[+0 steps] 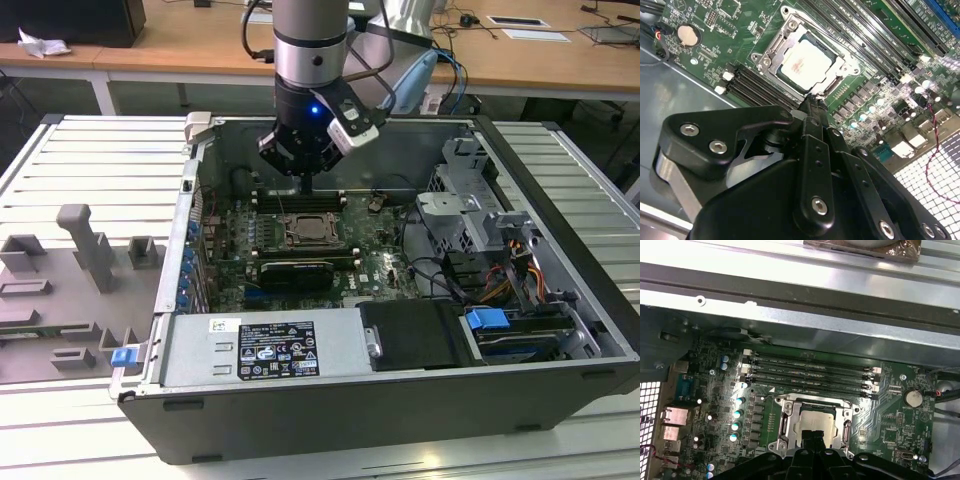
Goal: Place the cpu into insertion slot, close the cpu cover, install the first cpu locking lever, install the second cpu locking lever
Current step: 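Install the first cpu locking lever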
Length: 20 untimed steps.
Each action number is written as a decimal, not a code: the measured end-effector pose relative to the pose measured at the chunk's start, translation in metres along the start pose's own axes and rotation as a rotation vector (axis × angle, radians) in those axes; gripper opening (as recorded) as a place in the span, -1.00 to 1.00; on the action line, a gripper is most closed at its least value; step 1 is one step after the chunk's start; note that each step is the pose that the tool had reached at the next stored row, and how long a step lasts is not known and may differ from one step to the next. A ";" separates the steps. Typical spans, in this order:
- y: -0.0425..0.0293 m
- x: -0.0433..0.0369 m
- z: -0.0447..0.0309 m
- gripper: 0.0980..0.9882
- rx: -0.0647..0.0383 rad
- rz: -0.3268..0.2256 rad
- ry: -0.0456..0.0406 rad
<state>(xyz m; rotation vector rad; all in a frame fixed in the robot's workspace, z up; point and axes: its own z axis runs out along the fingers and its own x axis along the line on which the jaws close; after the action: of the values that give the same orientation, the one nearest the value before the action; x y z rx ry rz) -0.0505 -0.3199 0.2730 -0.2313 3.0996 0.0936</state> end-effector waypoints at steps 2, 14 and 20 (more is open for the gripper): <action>0.0000 0.0000 0.0002 -0.98 -0.001 -0.012 0.0020; 0.0012 0.0083 0.0010 -0.98 -0.008 -0.074 0.0082; 0.0016 0.0110 0.0011 -0.98 -0.011 -0.087 0.0085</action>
<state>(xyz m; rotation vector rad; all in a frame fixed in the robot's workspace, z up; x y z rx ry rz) -0.0616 -0.3198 0.2716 -0.3674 3.0926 0.1070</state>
